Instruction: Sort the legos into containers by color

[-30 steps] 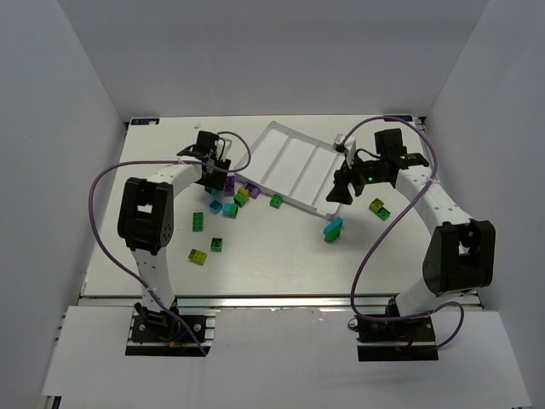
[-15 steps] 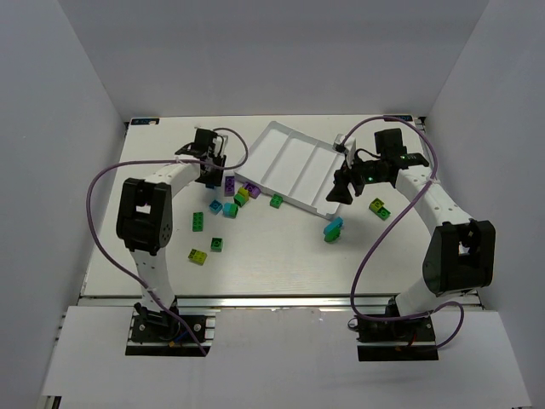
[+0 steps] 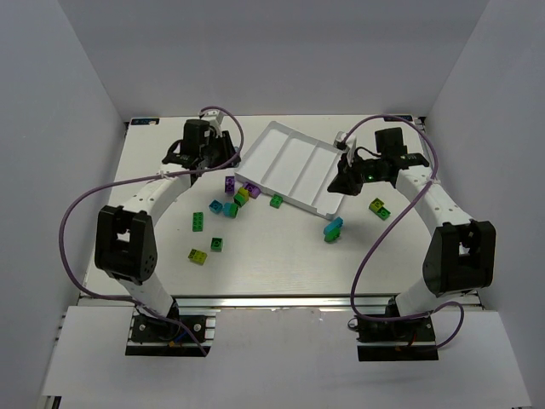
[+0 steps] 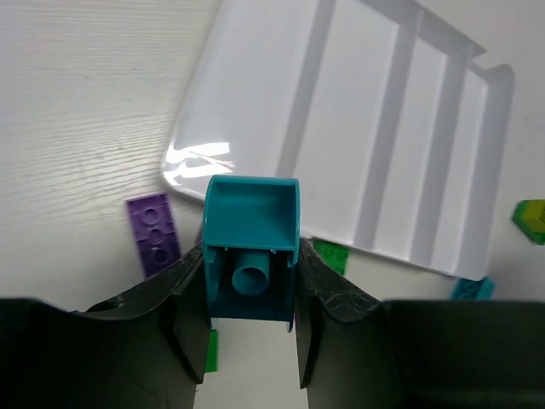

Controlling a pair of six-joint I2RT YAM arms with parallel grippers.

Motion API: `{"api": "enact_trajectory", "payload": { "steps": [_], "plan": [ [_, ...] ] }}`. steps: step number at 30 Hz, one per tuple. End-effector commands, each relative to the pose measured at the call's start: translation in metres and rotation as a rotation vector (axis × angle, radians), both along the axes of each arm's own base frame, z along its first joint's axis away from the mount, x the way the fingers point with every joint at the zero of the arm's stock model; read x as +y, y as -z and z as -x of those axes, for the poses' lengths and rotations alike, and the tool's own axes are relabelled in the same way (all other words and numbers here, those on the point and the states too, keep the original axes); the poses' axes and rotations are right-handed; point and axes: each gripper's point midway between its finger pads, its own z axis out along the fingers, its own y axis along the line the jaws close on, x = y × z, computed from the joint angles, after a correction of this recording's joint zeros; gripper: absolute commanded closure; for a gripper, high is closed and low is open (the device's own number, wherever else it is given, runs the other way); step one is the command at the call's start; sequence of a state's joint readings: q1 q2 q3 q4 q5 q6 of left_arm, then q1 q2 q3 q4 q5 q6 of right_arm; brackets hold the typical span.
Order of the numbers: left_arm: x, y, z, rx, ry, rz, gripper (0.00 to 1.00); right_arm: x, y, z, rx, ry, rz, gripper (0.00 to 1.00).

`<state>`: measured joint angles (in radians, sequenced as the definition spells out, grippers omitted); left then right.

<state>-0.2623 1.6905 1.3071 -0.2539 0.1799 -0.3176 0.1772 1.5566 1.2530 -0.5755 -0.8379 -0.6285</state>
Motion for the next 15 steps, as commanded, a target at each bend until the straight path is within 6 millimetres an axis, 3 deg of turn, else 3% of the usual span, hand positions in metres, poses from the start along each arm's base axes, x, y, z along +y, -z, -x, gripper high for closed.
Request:
{"api": "enact_trajectory", "payload": {
  "steps": [1, 3, 4, 5, 8, 9, 10, 13, 14, 15],
  "plan": [
    [-0.032, -0.029, -0.008, -0.050, 0.032, 0.143, 1.00, 0.006, -0.030, -0.007, -0.073, 0.004, -0.053, 0.88],
    [-0.037, -0.033, -0.015, -0.056, 0.034, 0.163, 1.00, 0.006, -0.030, -0.011, -0.071, 0.025, -0.052, 0.86],
    [-0.041, -0.026, -0.020, -0.039, 0.031, 0.165, 1.00, 0.006, -0.031, -0.013, -0.058, 0.048, -0.056, 0.85],
    [-0.043, -0.035, -0.029, -0.055, 0.026, 0.178, 1.00, 0.005, -0.032, -0.019, -0.068, 0.064, -0.053, 0.84],
    [-0.051, -0.016, -0.048, 0.011, 0.001, 0.194, 1.00, 0.004, -0.036, -0.028, -0.082, 0.099, -0.047, 0.83],
    [-0.054, -0.028, -0.058, -0.004, -0.005, 0.212, 1.00, 0.004, -0.037, -0.029, -0.079, 0.107, -0.053, 0.84],
    [-0.060, -0.011, -0.066, 0.044, -0.018, 0.229, 1.00, 0.003, -0.037, -0.033, -0.072, 0.129, -0.047, 0.84],
    [-0.070, -0.020, -0.090, 0.046, -0.048, 0.293, 1.00, 0.002, -0.037, -0.036, -0.061, 0.149, -0.045, 0.84],
    [-0.073, -0.002, -0.098, 0.080, -0.064, 0.300, 1.00, 0.001, -0.035, -0.036, -0.050, 0.159, -0.044, 0.84],
    [-0.078, -0.013, -0.107, 0.067, -0.084, 0.353, 1.00, 0.001, -0.034, -0.036, -0.050, 0.163, -0.044, 0.84]
  ]
}}
